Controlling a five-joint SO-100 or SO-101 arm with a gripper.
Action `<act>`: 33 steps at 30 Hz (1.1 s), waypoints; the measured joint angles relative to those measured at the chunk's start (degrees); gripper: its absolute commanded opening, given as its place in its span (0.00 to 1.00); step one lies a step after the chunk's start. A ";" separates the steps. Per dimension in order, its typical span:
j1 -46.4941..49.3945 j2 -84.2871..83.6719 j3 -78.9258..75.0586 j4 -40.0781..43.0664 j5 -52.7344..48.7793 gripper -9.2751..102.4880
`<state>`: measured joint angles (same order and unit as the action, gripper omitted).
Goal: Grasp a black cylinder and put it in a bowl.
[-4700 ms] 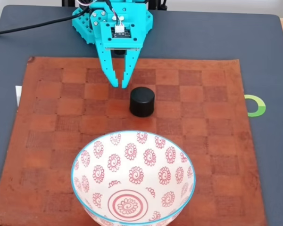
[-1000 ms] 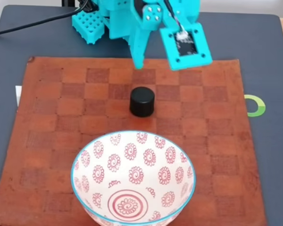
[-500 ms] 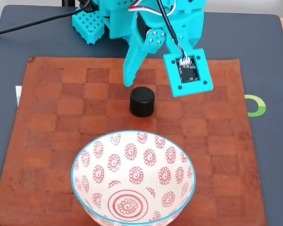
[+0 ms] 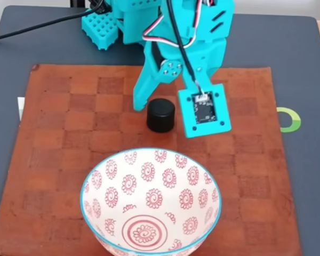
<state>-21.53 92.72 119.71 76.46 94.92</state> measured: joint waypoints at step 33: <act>0.62 -4.22 0.00 -3.69 0.35 0.35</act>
<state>-20.92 88.51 119.71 72.77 95.27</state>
